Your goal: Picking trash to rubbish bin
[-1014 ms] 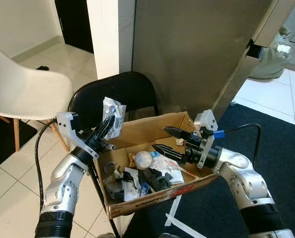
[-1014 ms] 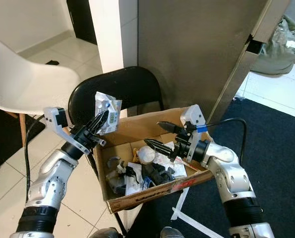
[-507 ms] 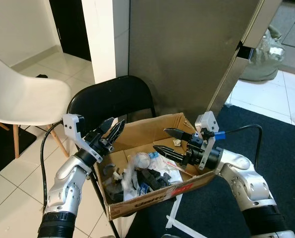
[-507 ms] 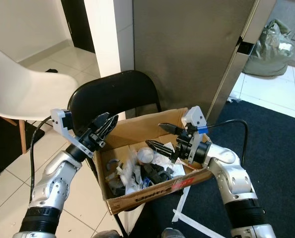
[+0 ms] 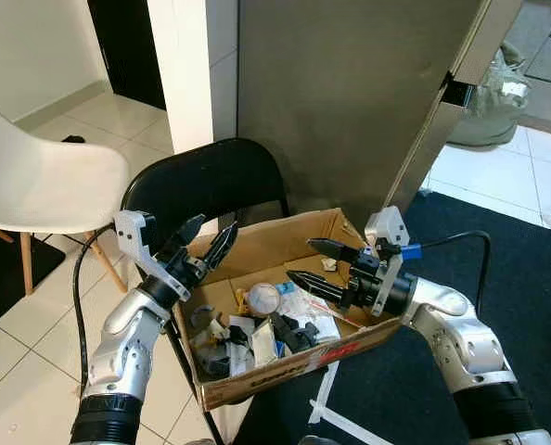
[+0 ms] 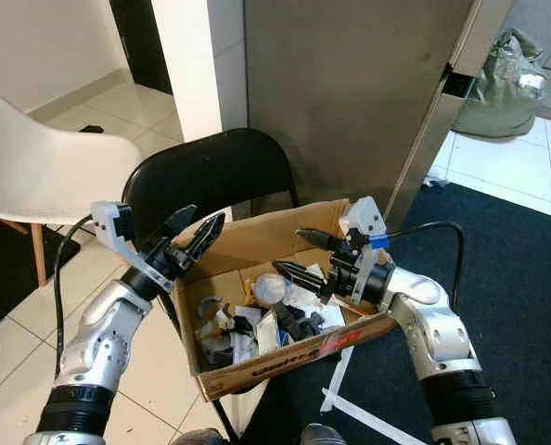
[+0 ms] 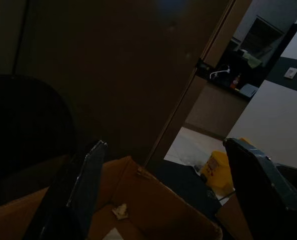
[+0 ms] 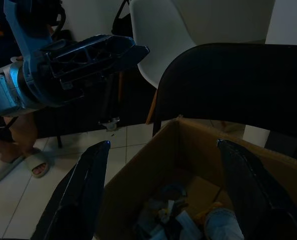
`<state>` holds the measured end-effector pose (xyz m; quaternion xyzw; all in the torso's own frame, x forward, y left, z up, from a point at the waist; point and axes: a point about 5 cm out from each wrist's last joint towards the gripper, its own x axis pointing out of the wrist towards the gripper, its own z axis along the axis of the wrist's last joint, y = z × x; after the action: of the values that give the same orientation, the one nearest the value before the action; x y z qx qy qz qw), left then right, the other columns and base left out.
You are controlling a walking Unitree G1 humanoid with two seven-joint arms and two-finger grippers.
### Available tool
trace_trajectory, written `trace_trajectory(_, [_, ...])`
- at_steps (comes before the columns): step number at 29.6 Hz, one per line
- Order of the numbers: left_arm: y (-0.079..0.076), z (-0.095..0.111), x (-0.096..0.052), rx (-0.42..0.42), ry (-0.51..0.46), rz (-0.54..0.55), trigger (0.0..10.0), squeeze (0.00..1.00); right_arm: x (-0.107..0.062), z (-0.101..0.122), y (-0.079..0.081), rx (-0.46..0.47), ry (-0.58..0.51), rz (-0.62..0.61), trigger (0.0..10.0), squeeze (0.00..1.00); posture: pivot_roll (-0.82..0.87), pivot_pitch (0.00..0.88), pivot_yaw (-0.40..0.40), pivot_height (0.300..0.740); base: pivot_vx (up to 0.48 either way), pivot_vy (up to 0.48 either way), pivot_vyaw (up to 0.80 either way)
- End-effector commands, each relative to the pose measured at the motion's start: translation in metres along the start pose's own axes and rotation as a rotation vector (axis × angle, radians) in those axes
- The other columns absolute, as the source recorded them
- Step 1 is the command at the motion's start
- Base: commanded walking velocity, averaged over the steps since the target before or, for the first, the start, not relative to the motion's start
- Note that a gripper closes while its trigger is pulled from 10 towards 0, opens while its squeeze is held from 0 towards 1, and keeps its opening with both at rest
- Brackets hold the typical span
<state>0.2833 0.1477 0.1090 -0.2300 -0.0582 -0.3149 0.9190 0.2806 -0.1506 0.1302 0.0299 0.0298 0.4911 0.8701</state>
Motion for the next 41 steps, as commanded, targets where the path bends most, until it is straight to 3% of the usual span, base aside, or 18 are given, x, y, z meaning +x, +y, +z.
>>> trace_trajectory(1, [-0.0036,0.0000,-0.0007,-0.022,-0.003,-0.017,10.0,0.00,-0.0021,-0.0021,-0.0002,-0.005,0.015,0.000,10.0,0.00,0.00,0.000,-0.030,0.740,0.000,0.000,0.00])
trace_trajectory(12, [-0.0079,-0.0030,0.0018,-0.004,0.028,-0.021,10.0,0.00,-0.0011,-0.0028,-0.0008,-0.010,0.016,-0.007,10.0,0.00,0.00,0.000,-0.028,0.740,-0.094,0.000,0.00])
trace_trajectory(41, [-0.0092,-0.0016,0.0029,0.006,0.037,-0.021,10.0,0.00,-0.0013,-0.0024,-0.0013,-0.013,0.014,-0.012,10.0,0.00,0.00,0.000,-0.025,0.740,-0.348,0.000,0.00])
